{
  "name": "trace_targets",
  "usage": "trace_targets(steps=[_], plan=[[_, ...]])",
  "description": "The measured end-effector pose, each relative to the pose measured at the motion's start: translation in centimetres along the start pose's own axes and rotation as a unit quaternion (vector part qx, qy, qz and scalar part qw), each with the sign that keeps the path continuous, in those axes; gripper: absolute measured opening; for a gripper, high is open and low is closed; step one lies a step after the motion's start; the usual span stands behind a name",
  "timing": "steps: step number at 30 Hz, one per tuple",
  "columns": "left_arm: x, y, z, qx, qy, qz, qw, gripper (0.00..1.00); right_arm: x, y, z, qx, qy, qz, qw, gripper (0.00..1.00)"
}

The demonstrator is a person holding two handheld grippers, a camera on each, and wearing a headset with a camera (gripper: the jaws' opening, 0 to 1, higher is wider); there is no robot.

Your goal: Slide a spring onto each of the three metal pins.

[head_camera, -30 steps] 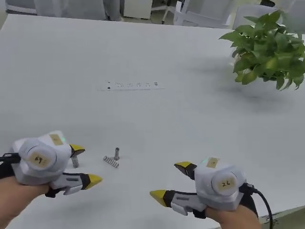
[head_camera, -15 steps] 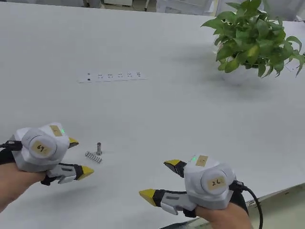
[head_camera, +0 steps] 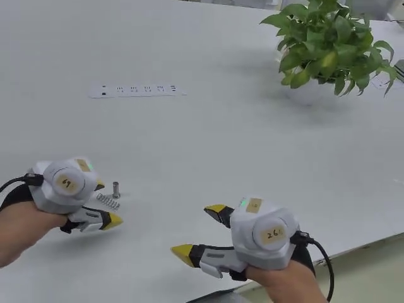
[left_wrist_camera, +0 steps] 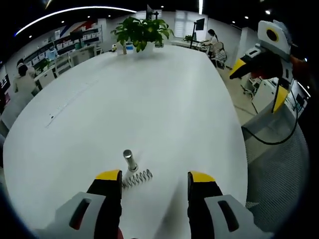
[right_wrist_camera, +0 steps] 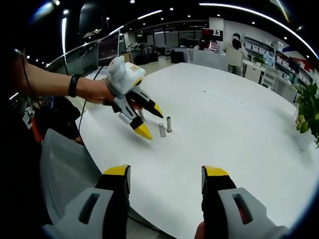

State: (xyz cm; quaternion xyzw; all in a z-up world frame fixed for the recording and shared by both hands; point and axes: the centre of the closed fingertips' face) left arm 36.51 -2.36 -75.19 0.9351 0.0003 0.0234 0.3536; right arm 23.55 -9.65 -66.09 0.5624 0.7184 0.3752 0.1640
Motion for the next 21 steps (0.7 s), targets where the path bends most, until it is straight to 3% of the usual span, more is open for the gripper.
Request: trace_targets(steps=[3, 10, 16, 21], plan=[[0.1, -0.6, 0.7, 0.011, 0.002, 0.001, 0.9999, 0.48, 0.0, -0.1, 0.0, 0.004, 0.002, -0.003, 1.0, 0.56], [0.3, -1.2, 1.5, 0.006, -0.004, -0.043, 0.9991, 0.48, -0.6, -0.2, 0.0, 0.007, 0.002, 0.0, 1.0, 0.55], [-1.0, -2.4, 0.9, 0.031, -0.008, -0.041, 0.9986, 0.45, -0.8, -0.2, 0.1, 0.006, 0.003, 0.004, 1.0, 0.55], [-2.1, -3.2, 0.4, 0.037, -0.008, -0.043, 0.9984, 0.38, -0.7, -0.2, 0.5, 0.008, 0.008, 0.003, 0.9999, 0.55]])
Point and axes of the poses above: the centre of the closed fingertips' face, and the gripper's own axes: z roughly forward along the fingers, x roughly to its left, y roughly out of its top, and after that the axes turned 8 degrees about z, right-handed
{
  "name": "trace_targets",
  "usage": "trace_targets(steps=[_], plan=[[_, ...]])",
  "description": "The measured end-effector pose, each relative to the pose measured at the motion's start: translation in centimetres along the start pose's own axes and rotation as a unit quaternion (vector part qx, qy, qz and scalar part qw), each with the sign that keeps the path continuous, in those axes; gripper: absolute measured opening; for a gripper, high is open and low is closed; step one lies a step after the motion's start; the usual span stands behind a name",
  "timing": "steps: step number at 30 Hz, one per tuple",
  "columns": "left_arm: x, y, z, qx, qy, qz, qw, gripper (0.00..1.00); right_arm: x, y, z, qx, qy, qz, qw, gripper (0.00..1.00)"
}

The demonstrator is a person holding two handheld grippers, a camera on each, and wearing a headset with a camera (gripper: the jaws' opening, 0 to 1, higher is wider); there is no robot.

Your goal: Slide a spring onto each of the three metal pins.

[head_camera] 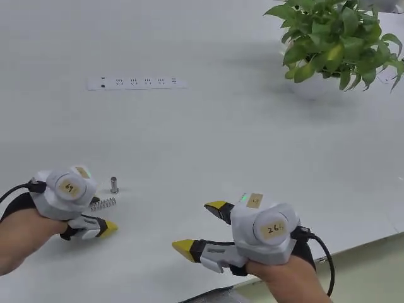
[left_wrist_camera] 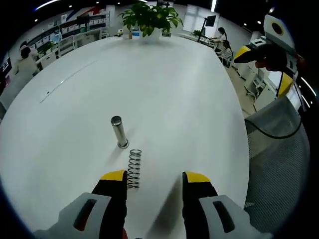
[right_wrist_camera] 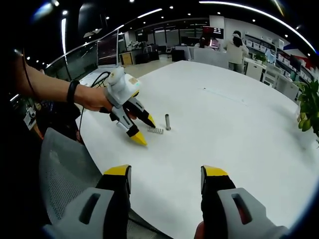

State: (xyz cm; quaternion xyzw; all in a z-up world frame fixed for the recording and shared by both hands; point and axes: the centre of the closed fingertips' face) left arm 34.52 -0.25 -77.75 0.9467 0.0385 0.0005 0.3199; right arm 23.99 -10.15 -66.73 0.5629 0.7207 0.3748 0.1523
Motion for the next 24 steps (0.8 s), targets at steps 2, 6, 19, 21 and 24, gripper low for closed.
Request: trace_targets(steps=[2, 6, 19, 21, 24], plan=[[-0.1, -0.7, 0.1, 0.006, 0.006, -0.003, 1.0, 0.36, 0.1, 0.0, 0.2, 0.001, 0.003, -0.003, 1.0, 0.55], [0.9, -0.5, 0.1, -0.008, 0.033, -0.035, 0.9988, 0.26, 0.3, 0.3, 0.3, 0.001, 0.009, -0.008, 0.9999, 0.55], [0.9, -1.1, 0.0, -0.013, 0.067, -0.064, 0.9956, 0.03, -0.2, 0.4, -0.2, -0.001, 0.01, -0.021, 0.9997, 0.55], [0.6, -1.2, -0.5, -0.019, 0.07, -0.069, 0.995, 0.03, -0.1, 0.3, -0.2, -0.002, 0.012, -0.021, 0.9997, 0.55], [0.4, -1.4, -1.2, -0.025, 0.075, -0.073, 0.9942, 0.03, 0.1, 0.3, 0.0, -0.004, 0.014, -0.018, 0.9997, 0.55]])
Point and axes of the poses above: the centre of the closed fingertips' face, and the gripper's own axes: z roughly forward along the fingers, x roughly to its left, y roughly out of its top, and after that the axes turned 8 degrees about z, right-handed
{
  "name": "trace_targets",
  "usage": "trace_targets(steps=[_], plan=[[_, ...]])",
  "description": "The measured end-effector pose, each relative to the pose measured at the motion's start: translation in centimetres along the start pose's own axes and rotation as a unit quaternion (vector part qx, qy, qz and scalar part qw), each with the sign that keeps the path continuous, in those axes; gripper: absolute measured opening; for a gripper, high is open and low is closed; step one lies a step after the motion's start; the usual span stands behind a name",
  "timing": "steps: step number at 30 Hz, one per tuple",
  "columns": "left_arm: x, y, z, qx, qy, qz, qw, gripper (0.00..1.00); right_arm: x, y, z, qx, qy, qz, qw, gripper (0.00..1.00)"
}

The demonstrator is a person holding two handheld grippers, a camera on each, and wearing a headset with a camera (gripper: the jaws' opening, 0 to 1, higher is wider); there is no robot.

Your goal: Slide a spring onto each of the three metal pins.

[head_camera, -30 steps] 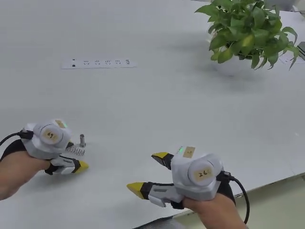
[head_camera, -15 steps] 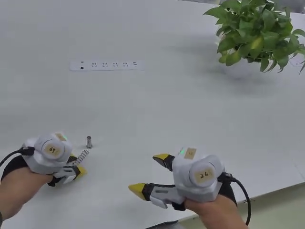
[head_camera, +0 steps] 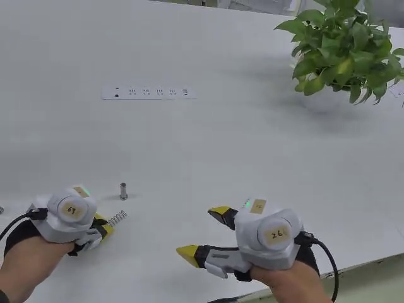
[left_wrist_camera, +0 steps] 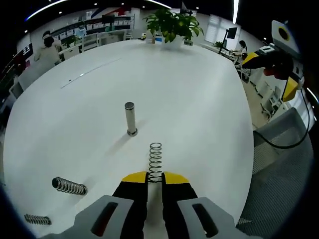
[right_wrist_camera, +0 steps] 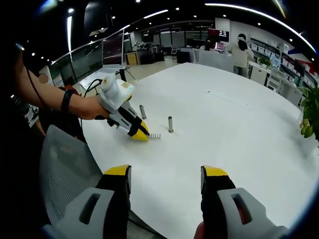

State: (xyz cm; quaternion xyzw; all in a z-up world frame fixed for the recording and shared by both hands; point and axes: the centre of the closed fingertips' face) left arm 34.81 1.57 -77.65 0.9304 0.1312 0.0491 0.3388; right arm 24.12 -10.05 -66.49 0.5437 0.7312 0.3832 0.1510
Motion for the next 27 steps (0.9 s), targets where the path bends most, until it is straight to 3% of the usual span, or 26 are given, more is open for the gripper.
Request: trace_targets(steps=[11, 27], plan=[[0.1, -0.8, -3.1, -0.035, 0.025, -0.056, 0.9975, 0.03, 0.4, -0.1, 0.5, -0.001, 0.009, -0.001, 1.0, 0.55], [-0.8, -1.1, -7.5, -0.068, 0.056, -0.077, 0.9931, 0.03, 2.4, 0.3, 1.4, -0.002, 0.05, -0.011, 0.9987, 0.54]])
Point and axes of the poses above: the centre of the closed fingertips' face, and the gripper's own axes: z roughly forward along the fingers, x roughly to its left, y roughly out of its top, and after that the axes turned 8 degrees about z, right-handed
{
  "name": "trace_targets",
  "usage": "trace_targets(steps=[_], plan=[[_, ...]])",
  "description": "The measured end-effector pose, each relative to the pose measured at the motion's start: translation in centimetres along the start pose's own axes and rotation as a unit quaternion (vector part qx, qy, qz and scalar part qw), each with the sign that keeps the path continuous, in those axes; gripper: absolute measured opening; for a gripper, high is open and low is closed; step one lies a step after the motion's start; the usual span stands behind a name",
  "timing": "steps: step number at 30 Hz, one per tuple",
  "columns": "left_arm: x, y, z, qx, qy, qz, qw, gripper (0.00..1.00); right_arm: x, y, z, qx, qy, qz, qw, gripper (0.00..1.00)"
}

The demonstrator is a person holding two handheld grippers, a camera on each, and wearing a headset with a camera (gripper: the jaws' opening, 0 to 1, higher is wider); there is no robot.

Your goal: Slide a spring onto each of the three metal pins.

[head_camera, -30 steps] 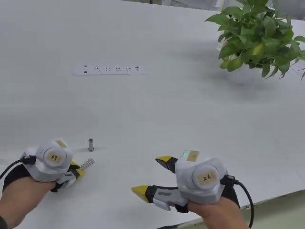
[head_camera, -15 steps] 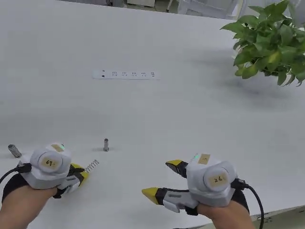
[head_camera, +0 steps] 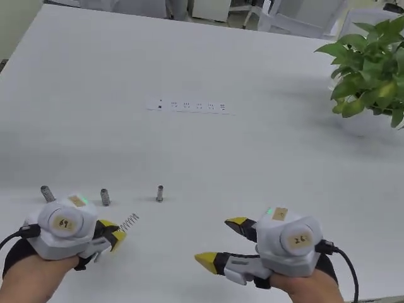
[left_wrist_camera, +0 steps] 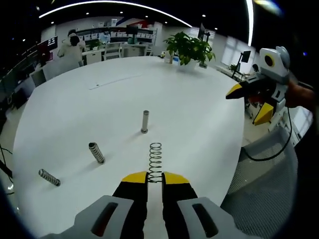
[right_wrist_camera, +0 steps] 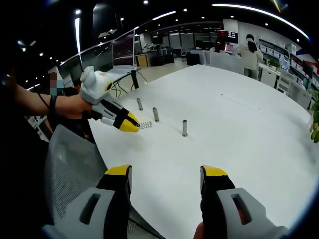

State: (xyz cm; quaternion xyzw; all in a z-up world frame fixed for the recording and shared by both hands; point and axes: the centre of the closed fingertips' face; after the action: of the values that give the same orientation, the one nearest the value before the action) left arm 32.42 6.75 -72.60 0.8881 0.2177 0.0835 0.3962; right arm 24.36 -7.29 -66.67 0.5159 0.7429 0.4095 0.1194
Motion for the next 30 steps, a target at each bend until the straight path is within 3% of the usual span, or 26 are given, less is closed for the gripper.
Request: trace_targets(steps=[7, 17, 30], plan=[[-0.3, 0.4, -2.4, -0.019, 0.005, -0.003, 0.9998, 0.03, 1.0, 0.3, 0.6, 0.006, 0.02, -0.01, 0.9997, 0.53], [-0.6, 1.0, -5.6, -0.032, 0.013, 0.024, 0.9991, 0.03, 2.9, 0.9, 1.9, 0.017, 0.061, -0.03, 0.9975, 0.5], [-2.8, 2.3, -7.7, -0.051, -0.009, 0.069, 0.9963, 0.03, 6.1, 2.2, 3.6, 0.024, 0.128, -0.038, 0.9908, 0.43]])
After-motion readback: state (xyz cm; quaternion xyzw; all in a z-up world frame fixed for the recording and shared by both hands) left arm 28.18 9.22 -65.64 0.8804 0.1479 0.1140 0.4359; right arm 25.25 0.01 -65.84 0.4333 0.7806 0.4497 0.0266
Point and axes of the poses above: the centre of the closed fingertips' face, and the gripper's own axes: z roughly forward along the fingers, x roughly to its left, y roughly out of its top, and after that the axes turned 8 degrees about z, right-handed
